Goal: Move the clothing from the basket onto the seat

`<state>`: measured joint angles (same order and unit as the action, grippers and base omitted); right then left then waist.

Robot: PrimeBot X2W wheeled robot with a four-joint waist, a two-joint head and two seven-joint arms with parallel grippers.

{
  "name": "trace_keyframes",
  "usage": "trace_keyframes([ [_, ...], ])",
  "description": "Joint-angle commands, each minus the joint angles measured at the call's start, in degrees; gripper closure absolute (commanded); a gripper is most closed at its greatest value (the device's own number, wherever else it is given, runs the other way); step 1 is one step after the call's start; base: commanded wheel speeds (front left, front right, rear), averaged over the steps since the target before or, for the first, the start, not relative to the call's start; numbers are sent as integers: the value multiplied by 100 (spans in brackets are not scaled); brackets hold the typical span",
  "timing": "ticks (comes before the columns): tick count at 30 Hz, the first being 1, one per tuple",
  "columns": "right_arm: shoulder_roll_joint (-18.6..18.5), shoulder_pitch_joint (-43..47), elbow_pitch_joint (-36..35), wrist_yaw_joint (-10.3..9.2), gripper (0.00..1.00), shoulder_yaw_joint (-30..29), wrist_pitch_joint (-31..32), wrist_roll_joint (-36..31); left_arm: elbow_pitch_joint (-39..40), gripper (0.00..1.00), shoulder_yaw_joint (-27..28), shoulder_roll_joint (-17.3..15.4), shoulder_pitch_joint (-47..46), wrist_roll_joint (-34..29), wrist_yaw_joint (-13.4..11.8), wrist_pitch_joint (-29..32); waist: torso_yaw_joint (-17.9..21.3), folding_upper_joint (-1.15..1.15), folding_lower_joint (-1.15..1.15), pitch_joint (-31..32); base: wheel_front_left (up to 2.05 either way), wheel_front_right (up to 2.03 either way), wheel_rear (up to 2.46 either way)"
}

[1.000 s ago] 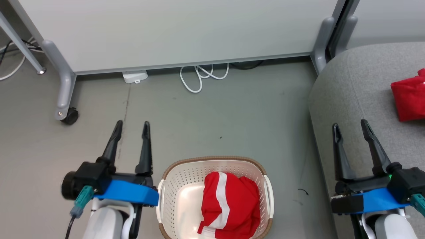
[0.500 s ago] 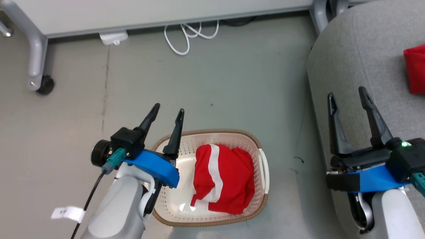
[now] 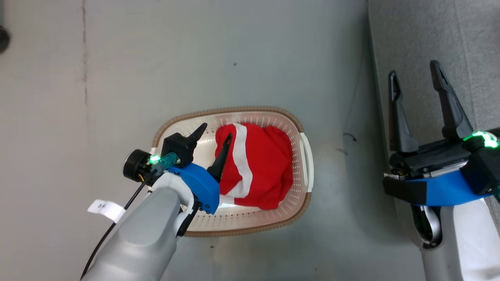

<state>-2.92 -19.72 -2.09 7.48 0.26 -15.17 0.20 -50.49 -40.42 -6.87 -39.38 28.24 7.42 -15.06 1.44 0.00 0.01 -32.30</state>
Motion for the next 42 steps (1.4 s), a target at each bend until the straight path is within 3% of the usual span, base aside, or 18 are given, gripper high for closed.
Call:
trace_keyframes([
  [1,5,-133,-70,3,0,30,3,-35,-174,0,-120,-17,-213,89,7,-17,101,0,-1,-366,0,0,0],
  [10,5,-394,-390,3,0,92,3,-100,-1117,0,-956,-19,-925,681,8,250,308,0,-1,-1233,0,0,0],
  [17,5,-529,-605,3,0,146,3,-51,-1468,0,-1227,-181,-1301,1303,8,759,449,0,-1,-1770,0,0,0],
  [29,5,-602,-724,3,0,206,3,10,-1446,0,-1606,-502,-1673,2023,6,1110,627,0,-1,-2337,0,0,0],
  [42,5,-552,-867,3,0,211,3,3,-1510,0,-2115,-417,-1985,2469,6,1094,665,0,-1,-2655,0,0,0],
])
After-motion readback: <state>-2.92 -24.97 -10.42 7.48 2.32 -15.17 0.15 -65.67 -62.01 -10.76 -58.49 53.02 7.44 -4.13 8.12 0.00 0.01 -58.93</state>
